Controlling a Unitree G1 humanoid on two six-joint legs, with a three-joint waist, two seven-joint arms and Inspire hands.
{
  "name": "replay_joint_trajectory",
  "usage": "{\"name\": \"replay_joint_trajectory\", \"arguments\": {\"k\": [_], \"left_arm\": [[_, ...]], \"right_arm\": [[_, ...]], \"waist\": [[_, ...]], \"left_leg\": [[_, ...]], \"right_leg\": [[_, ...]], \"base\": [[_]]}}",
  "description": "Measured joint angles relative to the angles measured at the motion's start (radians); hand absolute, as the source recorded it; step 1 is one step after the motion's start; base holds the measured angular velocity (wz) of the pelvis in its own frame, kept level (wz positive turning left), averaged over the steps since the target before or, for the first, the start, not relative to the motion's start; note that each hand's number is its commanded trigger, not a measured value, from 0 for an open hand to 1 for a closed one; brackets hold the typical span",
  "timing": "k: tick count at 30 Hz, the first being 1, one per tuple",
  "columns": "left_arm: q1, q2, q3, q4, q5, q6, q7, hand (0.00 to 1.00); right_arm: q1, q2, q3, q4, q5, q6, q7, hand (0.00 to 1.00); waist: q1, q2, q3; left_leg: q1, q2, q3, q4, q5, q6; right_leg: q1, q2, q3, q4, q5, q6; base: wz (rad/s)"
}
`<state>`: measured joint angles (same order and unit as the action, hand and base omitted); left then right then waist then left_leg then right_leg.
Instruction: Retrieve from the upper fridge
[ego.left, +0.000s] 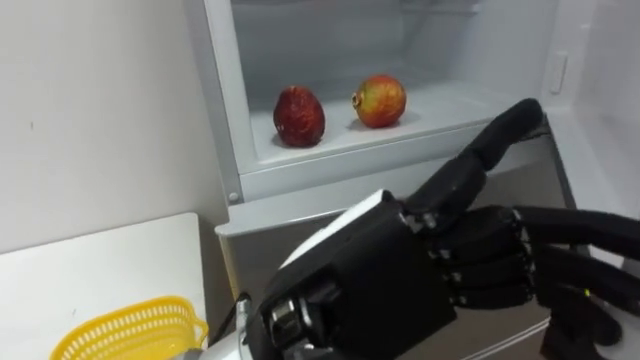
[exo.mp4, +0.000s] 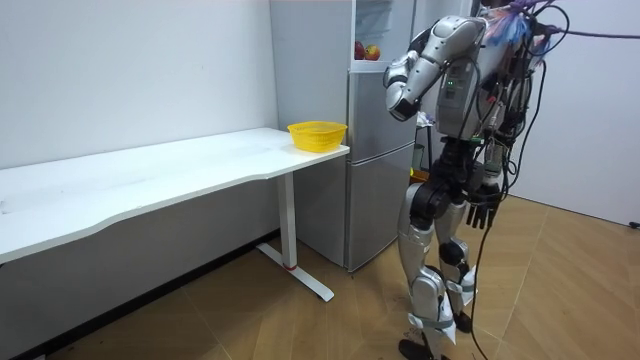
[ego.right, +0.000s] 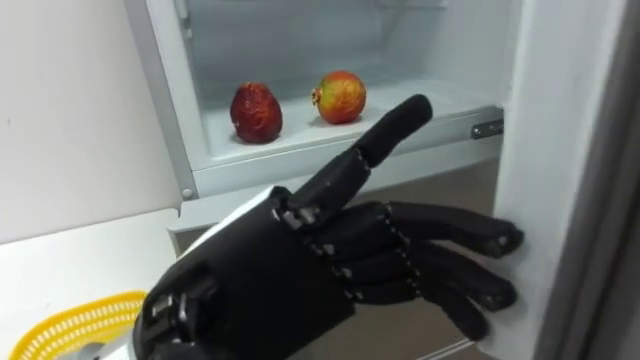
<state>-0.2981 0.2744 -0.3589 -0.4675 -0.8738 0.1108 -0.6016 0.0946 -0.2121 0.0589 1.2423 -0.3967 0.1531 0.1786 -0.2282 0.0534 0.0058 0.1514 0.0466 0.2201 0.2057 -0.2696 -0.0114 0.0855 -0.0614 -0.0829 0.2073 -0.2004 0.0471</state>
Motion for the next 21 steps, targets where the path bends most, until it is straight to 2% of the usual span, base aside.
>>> {"name": "replay_joint_trajectory", "arguments": {"k": [9,12,16,21], "left_arm": [[-0.098,-0.017,-0.094,0.023,-0.011,0.0,-0.001,0.0],[-0.122,-0.03,-0.121,0.023,-0.007,0.002,-0.004,0.0],[-0.133,-0.054,-0.127,0.023,-0.007,0.011,-0.004,0.0],[-0.165,-0.082,-0.129,0.026,-0.006,0.022,0.001,0.0]], "right_arm": [[-0.006,-0.003,0.038,-0.001,0.03,0.0,0.008,0.0],[-0.012,-0.004,0.038,-0.001,0.04,0.001,0.013,0.0],[-0.027,-0.006,0.038,0.001,0.052,0.001,0.021,0.0],[-0.029,-0.007,0.039,0.003,0.063,0.001,0.02,0.0]], "waist": [[-0.018,0.001,-0.0001],[-0.021,0.01,-0.0005],[-0.038,0.032,0.0018],[-0.051,0.034,0.0023]], "left_leg": [[-0.002,0.0,0.004,-0.001,0.0,0.0],[-0.004,0.0,0.004,-0.002,0.0,0.0],[0.001,0.0,0.009,-0.002,0.0,0.0],[0.002,0.003,0.026,-0.003,0.0,0.0]], "right_leg": [[0.002,0.001,0.002,-0.004,0.0,0.0],[0.003,0.001,0.001,-0.004,0.0,0.0],[0.0,0.001,0.001,-0.004,0.001,-0.001],[-0.004,0.001,0.001,-0.004,0.001,-0.001]], "base": [[0.0],[0.0],[0.0],[0.0]]}}
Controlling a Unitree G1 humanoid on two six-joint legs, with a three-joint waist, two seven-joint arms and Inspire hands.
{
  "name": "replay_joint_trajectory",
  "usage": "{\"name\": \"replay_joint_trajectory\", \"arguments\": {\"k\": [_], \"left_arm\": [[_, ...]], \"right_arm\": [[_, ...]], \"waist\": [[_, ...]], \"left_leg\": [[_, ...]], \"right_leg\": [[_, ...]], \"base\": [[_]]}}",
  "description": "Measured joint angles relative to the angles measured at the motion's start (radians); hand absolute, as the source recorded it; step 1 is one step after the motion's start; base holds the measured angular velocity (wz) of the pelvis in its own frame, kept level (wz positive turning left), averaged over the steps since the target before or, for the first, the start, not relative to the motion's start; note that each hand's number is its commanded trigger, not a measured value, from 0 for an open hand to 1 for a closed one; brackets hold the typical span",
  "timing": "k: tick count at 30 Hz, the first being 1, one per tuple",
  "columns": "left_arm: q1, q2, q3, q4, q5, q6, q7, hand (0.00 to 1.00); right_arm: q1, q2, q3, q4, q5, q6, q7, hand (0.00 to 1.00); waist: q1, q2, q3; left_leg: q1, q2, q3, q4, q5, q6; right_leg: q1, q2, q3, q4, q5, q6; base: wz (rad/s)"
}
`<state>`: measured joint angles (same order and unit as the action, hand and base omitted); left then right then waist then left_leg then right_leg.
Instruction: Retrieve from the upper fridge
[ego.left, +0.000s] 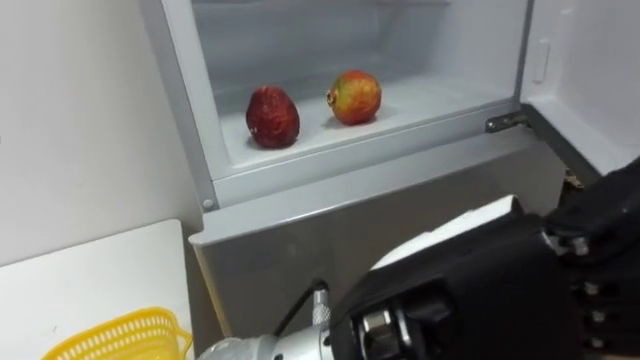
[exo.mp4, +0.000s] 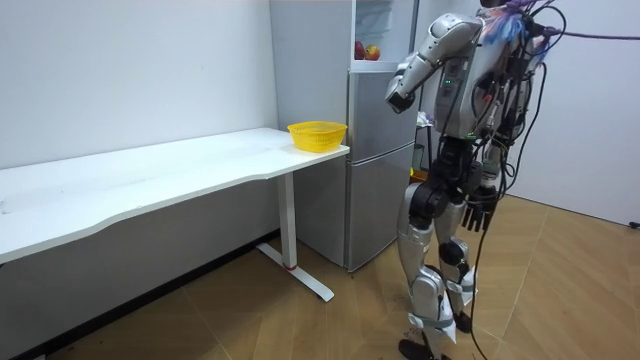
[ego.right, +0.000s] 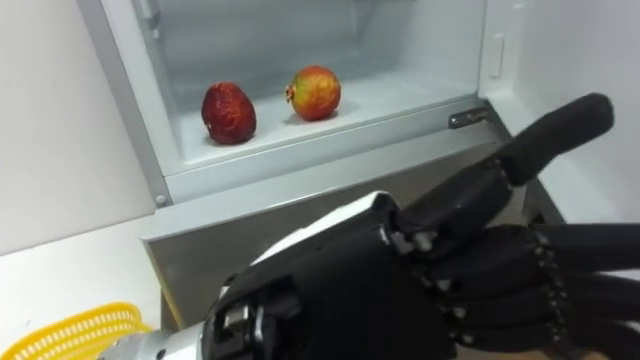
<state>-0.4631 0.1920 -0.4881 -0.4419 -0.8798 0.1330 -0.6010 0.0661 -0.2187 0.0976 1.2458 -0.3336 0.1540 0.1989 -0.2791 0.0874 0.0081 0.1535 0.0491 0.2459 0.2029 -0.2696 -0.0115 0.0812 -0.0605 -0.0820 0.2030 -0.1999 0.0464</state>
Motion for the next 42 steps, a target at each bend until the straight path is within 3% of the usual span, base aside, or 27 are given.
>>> {"name": "replay_joint_trajectory", "arguments": {"k": [7,21,27,32,33,35,37,40,42], "left_arm": [[-0.024,-0.042,-0.03,0.001,0.03,0.0,0.009,0.0],[-0.062,-0.088,-0.078,0.036,0.047,0.0,0.01,0.0],[-0.062,-0.087,-0.077,0.039,0.048,0.0,0.027,0.0],[-0.059,-0.083,-0.064,0.026,0.09,-0.003,0.032,0.0],[-0.051,-0.068,-0.06,0.018,0.089,-0.004,0.032,0.0],[-0.031,-0.046,-0.02,-0.011,0.109,-0.003,0.033,0.0],[0.022,-0.004,0.073,-0.051,0.119,-0.011,0.068,0.0],[0.094,0.01,0.176,-0.125,0.211,-0.019,0.118,0.0],[0.128,0.017,0.217,-0.155,0.262,-0.039,0.139,0.0]], "right_arm": [[-0.004,-0.001,-0.001,0.006,0.015,-0.001,-0.015,0.0],[-0.009,-0.005,0.015,-0.002,0.014,-0.002,-0.033,0.0],[-0.011,-0.006,0.033,-0.001,0.015,-0.004,-0.034,0.0],[-0.004,-0.004,0.039,0.007,0.032,-0.014,-0.036,0.0],[-0.004,-0.004,0.038,0.008,0.041,-0.02,-0.04,0.0],[0.002,-0.004,0.038,0.013,0.042,-0.034,-0.051,0.0],[0.006,0.001,0.038,0.037,0.041,-0.049,-0.059,0.0],[0.004,0.007,0.033,0.053,0.028,-0.055,-0.064,0.0],[0.003,0.016,0.02,0.074,0.008,-0.067,-0.072,0.0]], "waist": [[-0.022,-0.004,0.0008],[-0.049,-0.008,0.0017],[-0.041,-0.011,0.0041],[-0.009,-0.016,0.0064],[0.012,-0.016,0.0066],[0.042,-0.017,0.007],[0.079,-0.023,0.0042],[0.129,-0.035,-0.0012],[0.144,-0.048,-0.0051]], "left_leg": [[-0.007,0.0,0.001,0.0,0.0,0.0],[-0.007,0.0,0.001,-0.008,0.0,0.0],[-0.008,0.0,0.001,-0.008,0.0,0.0],[-0.007,0.001,-0.004,-0.007,0.0,0.0],[-0.007,0.001,-0.003,-0.008,0.0,0.0],[-0.003,0.003,-0.002,-0.011,0.0,-0.001],[0.0,0.007,-0.005,-0.013,0.002,-0.003],[-0.003,0.008,-0.019,-0.011,0.003,-0.004],[-0.001,0.008,-0.044,-0.005,0.003,-0.004]], "right_leg": [[-0.008,0.0,0.0,0.0,0.0,0.0],[-0.012,0.003,0.007,-0.002,0.001,0.0],[-0.016,0.003,0.01,-0.002,0.001,0.0],[-0.012,0.003,0.003,0.0,0.001,-0.001],[-0.012,0.003,0.003,0.001,0.002,-0.002],[-0.005,0.005,0.001,0.003,0.003,-0.003],[0.004,0.009,-0.003,0.0,0.005,-0.006],[0.007,0.009,-0.015,-0.001,0.006,-0.008],[0.024,0.008,-0.037,-0.005,0.006,-0.009]], "base": [[0.0],[-0.01],[0.0],[0.03],[0.0],[0.02],[0.06],[0.12],[0.34]]}}
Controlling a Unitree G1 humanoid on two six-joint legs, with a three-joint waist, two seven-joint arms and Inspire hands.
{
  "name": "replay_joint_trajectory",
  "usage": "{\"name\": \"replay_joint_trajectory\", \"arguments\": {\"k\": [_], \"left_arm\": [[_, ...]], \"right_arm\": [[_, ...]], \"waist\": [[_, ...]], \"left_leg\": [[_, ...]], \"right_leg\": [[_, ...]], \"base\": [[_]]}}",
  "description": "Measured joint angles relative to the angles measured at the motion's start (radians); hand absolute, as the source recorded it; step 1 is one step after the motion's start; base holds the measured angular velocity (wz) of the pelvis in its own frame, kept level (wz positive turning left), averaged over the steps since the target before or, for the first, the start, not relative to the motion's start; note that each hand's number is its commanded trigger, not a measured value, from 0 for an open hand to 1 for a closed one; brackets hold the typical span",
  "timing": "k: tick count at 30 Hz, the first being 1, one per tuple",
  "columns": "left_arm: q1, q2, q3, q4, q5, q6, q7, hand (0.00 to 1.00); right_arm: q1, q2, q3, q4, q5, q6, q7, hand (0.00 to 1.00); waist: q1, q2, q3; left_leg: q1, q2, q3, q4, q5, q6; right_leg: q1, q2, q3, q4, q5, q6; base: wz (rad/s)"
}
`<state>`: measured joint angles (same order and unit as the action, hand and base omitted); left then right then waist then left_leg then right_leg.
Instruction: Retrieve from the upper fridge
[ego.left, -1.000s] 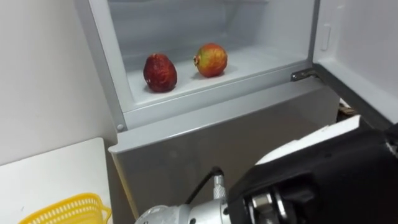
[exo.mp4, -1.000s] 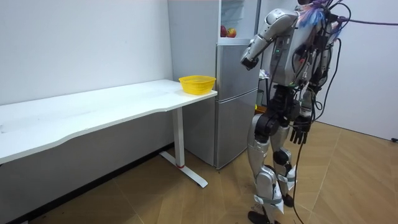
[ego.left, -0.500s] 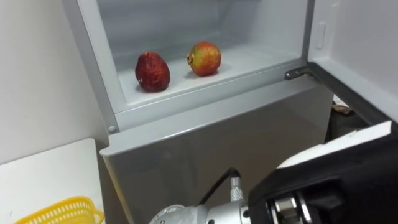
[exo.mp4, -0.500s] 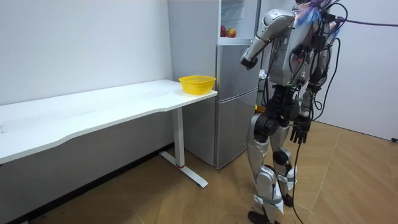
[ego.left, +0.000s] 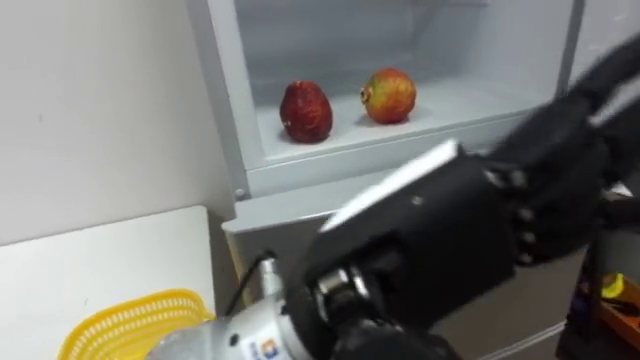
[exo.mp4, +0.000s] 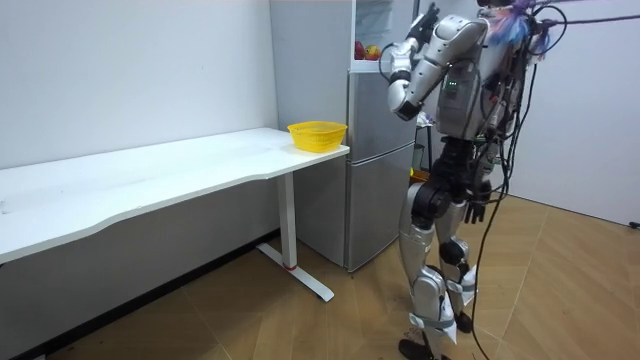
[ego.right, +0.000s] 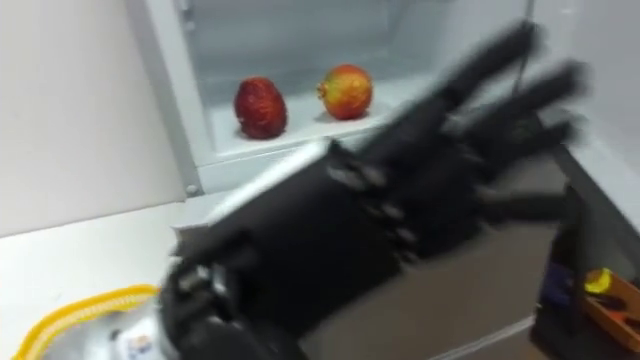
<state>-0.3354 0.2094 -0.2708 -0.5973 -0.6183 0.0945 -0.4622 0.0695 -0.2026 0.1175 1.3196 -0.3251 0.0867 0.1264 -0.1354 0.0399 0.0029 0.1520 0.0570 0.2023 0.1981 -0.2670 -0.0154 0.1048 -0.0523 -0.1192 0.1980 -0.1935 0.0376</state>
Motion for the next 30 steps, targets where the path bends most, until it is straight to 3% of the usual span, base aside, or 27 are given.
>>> {"name": "replay_joint_trajectory", "arguments": {"k": [2,7,10,14,19,20,25,30], "left_arm": [[0.037,0.003,0.049,-0.019,0.009,-0.016,0.021,0.0],[0.102,0.002,0.233,-0.058,0.064,-0.085,0.11,0.0],[0.177,-0.001,0.345,-0.072,0.143,-0.118,0.178,0.0],[0.221,0.001,0.469,-0.074,0.188,-0.127,0.252,0.0],[0.304,0.001,0.627,-0.068,0.315,-0.188,0.419,0.0],[0.315,0.0,0.64,-0.064,0.334,-0.187,0.438,0.0],[0.502,0.001,0.741,0.0,0.48,-0.19,0.552,0.0],[0.64,0.0,0.757,0.139,0.502,-0.177,0.654,0.0]], "right_arm": [[0.006,0.008,-0.004,0.006,-0.002,-0.006,-0.006,0.0],[0.024,0.014,-0.014,0.007,-0.013,-0.037,-0.019,0.0],[0.036,0.019,-0.044,0.01,-0.017,-0.043,-0.024,0.0],[0.049,0.024,-0.071,0.02,-0.025,-0.043,-0.027,0.0],[0.08,0.026,-0.104,0.017,-0.036,-0.043,-0.044,0.0],[0.085,0.026,-0.108,0.016,-0.038,-0.042,-0.043,0.0],[0.092,0.025,-0.144,-0.002,-0.044,-0.042,-0.041,0.0],[0.084,0.013,-0.152,-0.01,-0.06,-0.041,-0.039,0.0]], "waist": [[0.018,-0.008,-0.0029],[0.11,-0.004,-0.006],[0.127,-0.006,-0.0056],[0.177,-0.012,-0.0082],[0.221,-0.009,-0.0119],[0.224,-0.009,-0.0113],[0.247,0.005,-0.0077],[0.249,0.006,-0.0065]], "left_leg": [[0.005,0.001,-0.016,0.001,0.0,0.0],[0.019,0.0,-0.021,0.001,0.0,-0.001],[0.027,-0.002,-0.047,0.0,0.004,-0.003],[0.03,-0.004,-0.064,0.001,0.005,-0.005],[0.031,-0.01,-0.101,0.006,0.006,-0.005],[0.032,-0.011,-0.105,0.006,0.007,-0.004],[0.024,-0.02,-0.137,0.007,0.008,-0.002],[0.01,-0.026,-0.163,0.008,0.009,-0.002]], "right_leg": [[0.017,-0.002,-0.029,-0.001,0.0,0.0],[0.04,-0.003,-0.039,-0.012,0.0,0.0],[0.053,-0.006,-0.064,-0.012,-0.001,-0.001],[0.06,-0.007,-0.076,-0.015,-0.008,-0.003],[0.083,-0.01,-0.103,-0.028,-0.008,-0.003],[0.088,-0.011,-0.108,-0.029,-0.009,-0.002],[0.091,-0.019,-0.133,-0.027,-0.015,0.002],[0.089,-0.021,-0.146,-0.029,-0.02,0.004]], "base": [[0.29],[0.02],[0.21],[0.09],[0.14],[0.22],[0.15],[0.1]]}}
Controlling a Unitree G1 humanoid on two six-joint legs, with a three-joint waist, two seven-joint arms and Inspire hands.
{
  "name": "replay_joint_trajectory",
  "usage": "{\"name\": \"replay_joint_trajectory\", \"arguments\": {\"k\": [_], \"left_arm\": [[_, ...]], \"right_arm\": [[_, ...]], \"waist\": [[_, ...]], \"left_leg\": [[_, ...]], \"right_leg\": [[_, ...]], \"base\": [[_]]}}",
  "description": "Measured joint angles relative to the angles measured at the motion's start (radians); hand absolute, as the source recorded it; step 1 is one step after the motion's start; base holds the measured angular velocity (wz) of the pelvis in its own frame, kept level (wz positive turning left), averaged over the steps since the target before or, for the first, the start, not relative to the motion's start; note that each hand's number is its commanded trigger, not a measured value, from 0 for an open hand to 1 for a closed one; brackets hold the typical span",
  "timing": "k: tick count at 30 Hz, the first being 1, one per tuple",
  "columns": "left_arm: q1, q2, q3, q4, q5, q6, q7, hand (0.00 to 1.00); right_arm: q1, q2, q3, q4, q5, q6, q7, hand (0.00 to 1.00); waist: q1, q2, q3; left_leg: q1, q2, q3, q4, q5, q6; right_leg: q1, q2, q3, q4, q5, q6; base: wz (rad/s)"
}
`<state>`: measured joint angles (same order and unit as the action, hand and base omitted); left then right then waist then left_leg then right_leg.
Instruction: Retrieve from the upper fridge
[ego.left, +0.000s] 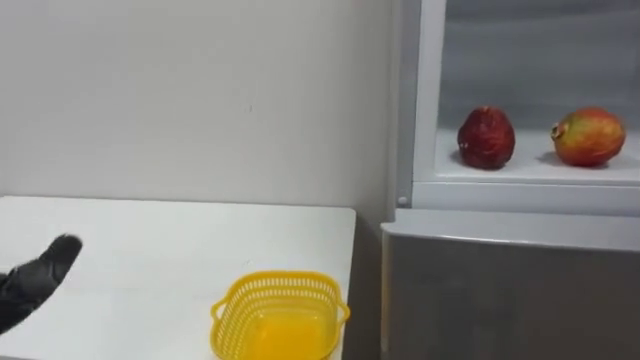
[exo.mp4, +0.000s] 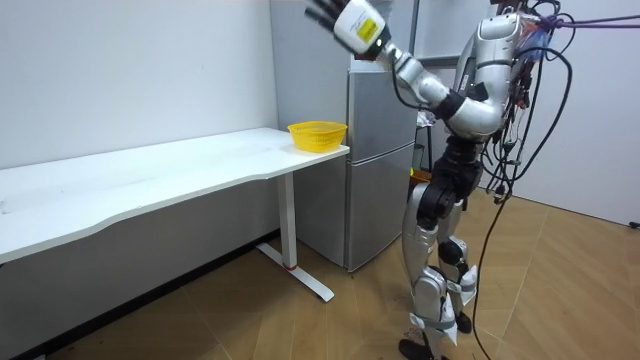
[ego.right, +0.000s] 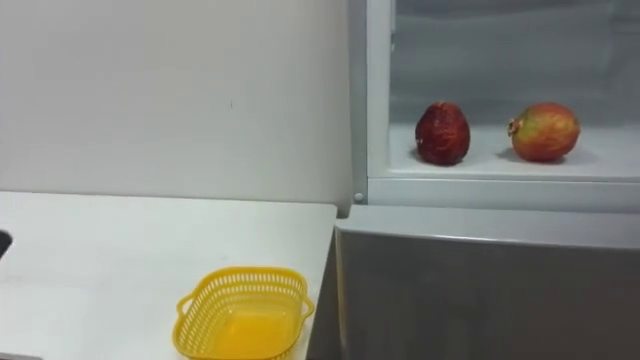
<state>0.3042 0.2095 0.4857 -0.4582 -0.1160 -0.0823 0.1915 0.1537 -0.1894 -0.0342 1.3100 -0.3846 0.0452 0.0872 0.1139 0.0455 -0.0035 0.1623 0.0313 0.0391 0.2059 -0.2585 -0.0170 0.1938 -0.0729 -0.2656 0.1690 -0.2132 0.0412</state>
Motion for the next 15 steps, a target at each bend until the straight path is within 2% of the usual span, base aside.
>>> {"name": "replay_joint_trajectory", "arguments": {"k": [5,7,8,9,13,14,15], "left_arm": [[0.062,-0.009,-0.001,0.195,-0.022,0.007,0.091,0.0],[0.066,-0.035,-0.002,0.301,-0.05,0.006,0.128,0.0],[0.067,-0.038,-0.002,0.337,-0.053,0.005,0.134,0.0],[0.068,-0.039,-0.004,0.425,-0.091,-0.004,0.146,0.0],[0.082,-0.045,-0.035,0.701,-0.232,0.01,0.173,0.0],[0.09,-0.047,-0.044,0.725,-0.25,0.014,0.174,0.0],[0.1,-0.052,-0.059,0.772,-0.292,0.016,0.169,0.0]], "right_arm": [[0.002,-0.011,0.001,-0.002,0.027,0.0,0.002,0.0],[0.004,-0.011,0.0,-0.005,0.021,0.002,0.004,0.0],[0.004,-0.011,-0.002,-0.007,0.02,0.004,0.005,0.0],[0.003,-0.012,-0.009,-0.013,0.021,0.012,0.006,0.0],[0.006,-0.012,-0.012,-0.032,0.031,0.022,0.025,0.0],[0.007,-0.012,-0.013,-0.034,0.031,0.022,0.025,0.0],[0.007,-0.011,-0.012,-0.037,0.025,0.027,0.027,0.0]], "waist": [[0.001,0.004,0.0017],[0.004,0.003,0.002],[0.006,0.003,0.0018],[0.005,0.003,0.0013],[0.005,-0.004,0.0008],[0.004,-0.004,0.0002],[0.01,-0.016,0.0009]], "left_leg": [[-0.001,-0.001,0.001,-0.001,0.0,0.0],[0.0,-0.002,0.001,-0.004,0.0,0.0],[0.0,-0.002,0.001,-0.007,0.0,0.0],[0.005,-0.003,0.001,-0.009,0.0,0.0],[0.006,-0.005,0.001,-0.009,0.0,0.0],[0.005,-0.005,0.001,-0.009,0.0,0.0],[0.004,-0.006,0.002,-0.01,0.0,0.0]], "right_leg": [[-0.003,-0.001,-0.006,0.0,-0.002,0.0],[-0.005,-0.002,-0.001,0.0,-0.004,0.0],[-0.005,-0.002,0.001,0.0,-0.006,0.001],[-0.002,-0.003,0.003,0.001,-0.007,0.001],[-0.002,-0.004,0.004,0.002,-0.008,0.001],[-0.003,-0.005,0.004,0.002,-0.008,0.001],[-0.004,-0.006,0.001,0.002,-0.009,0.004]], "base": [[0.02],[-0.02],[-0.07],[-0.07],[-0.01],[0.0],[0.03]]}}
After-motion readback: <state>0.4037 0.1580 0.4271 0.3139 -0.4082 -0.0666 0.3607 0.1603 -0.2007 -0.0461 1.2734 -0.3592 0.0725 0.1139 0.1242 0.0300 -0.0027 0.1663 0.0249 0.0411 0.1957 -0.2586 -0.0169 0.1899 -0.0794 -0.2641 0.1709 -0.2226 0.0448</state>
